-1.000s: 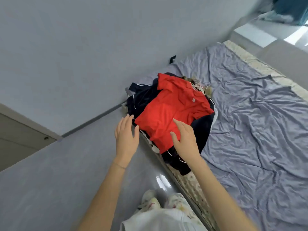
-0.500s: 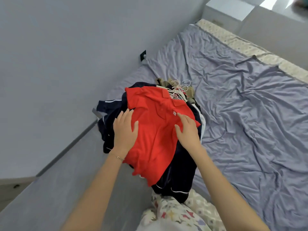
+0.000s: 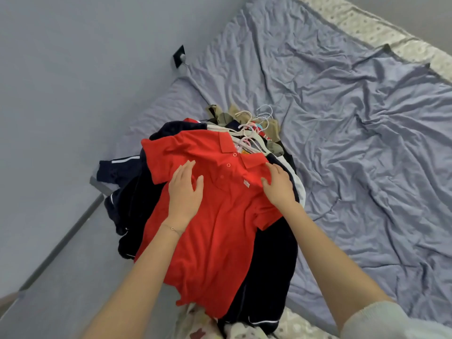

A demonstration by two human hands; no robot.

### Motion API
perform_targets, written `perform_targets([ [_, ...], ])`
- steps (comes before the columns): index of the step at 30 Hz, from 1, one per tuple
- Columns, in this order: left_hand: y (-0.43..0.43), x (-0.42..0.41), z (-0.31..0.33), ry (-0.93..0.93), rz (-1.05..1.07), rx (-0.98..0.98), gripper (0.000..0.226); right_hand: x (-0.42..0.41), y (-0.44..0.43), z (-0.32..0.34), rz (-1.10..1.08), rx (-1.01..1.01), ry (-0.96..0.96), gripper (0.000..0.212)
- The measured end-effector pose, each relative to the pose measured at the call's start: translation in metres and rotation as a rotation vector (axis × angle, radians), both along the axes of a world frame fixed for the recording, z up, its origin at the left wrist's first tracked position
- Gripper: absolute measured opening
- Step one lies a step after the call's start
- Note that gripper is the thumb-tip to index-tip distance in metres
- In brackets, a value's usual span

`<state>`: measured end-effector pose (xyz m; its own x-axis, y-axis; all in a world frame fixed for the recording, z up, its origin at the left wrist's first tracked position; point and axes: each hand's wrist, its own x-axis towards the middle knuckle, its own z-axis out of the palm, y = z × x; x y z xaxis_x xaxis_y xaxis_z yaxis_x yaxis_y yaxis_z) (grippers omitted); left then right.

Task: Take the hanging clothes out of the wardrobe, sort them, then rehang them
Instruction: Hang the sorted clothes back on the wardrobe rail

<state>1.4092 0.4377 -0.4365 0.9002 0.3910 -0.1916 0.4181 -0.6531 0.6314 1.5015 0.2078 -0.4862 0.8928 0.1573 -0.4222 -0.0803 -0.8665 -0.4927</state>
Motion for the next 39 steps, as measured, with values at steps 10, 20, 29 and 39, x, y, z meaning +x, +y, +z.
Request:
perform_targets([
  [10, -0.024, 0.032, -0.061, -0.016, -0.109, -0.113, 0.039, 0.033, 0.007, -0.059, -0.269, 0.026, 0.060, 0.045],
  [20, -0.067, 0.076, -0.030, -0.048, 0.159, -0.516, 0.037, -0.012, 0.033, 0.008, -0.518, 0.629, -0.104, 0.011],
  [29, -0.077, 0.075, -0.036, -0.015, 0.352, -0.560, 0.013, -0.005, 0.024, -0.003, -0.340, 0.638, -0.050, 0.021],
  [39, -0.076, 0.066, -0.060, 0.039, 0.278, -0.535, 0.008, 0.055, -0.015, -0.079, -0.076, 0.027, 0.018, 0.051],
])
